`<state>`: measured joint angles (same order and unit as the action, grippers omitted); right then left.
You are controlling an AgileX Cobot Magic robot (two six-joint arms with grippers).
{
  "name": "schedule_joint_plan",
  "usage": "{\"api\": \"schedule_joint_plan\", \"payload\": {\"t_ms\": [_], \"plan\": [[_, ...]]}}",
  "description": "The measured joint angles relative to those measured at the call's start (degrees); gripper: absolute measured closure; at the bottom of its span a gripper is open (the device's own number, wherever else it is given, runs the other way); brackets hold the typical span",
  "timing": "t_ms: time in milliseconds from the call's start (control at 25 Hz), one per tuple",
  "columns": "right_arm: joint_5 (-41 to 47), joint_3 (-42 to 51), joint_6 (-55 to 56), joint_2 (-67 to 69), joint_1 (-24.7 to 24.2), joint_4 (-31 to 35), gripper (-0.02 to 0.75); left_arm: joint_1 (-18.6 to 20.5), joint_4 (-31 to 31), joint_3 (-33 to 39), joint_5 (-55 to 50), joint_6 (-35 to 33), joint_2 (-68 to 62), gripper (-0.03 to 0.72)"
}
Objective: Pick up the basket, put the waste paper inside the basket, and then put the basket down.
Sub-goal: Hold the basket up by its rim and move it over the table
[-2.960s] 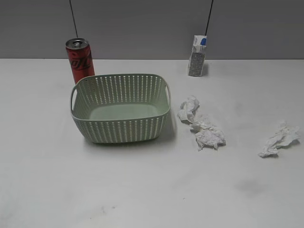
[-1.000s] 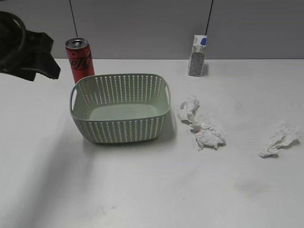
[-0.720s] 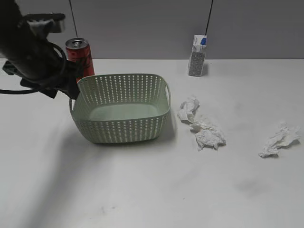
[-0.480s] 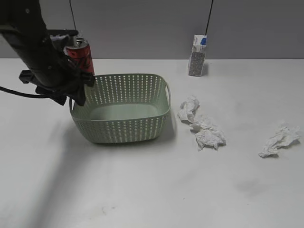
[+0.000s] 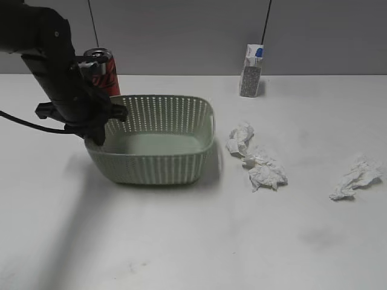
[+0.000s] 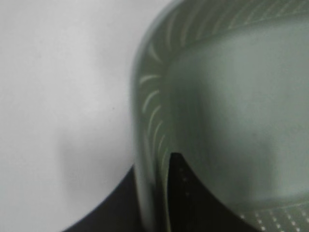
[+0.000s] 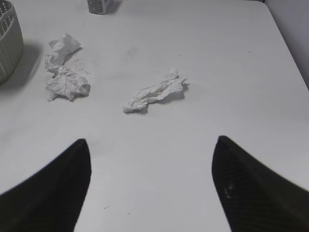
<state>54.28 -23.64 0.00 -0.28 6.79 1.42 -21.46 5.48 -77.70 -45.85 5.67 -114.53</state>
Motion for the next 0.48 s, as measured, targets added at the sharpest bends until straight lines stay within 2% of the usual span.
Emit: {"api": "schedule_joint_plan", "payload": {"t_ms": [80, 160, 280, 480], "plan": [[0.0, 0.0, 0.0, 0.0, 0.0, 0.0, 0.146, 0.0, -0.1, 0.0, -0.7, 0.0, 0.1, 0.683], [-0.2, -0.2, 0.0, 0.0, 0.0, 0.0, 0.146, 0.0, -0.1, 0.0, -2.9, 0.3, 0.6, 0.689], [-1.8, -1.5, 0.0, 1.4, 0.0, 0.0, 0.146, -0.1, -1.0, 1.3, -4.3, 4.0, 3.1, 0.689], [-4.4, -4.4, 0.4, 13.1, 0.0, -1.0, 0.146, -0.1, 0.4, 12.2, 0.4, 5.8, 12.4, 0.689]]}}
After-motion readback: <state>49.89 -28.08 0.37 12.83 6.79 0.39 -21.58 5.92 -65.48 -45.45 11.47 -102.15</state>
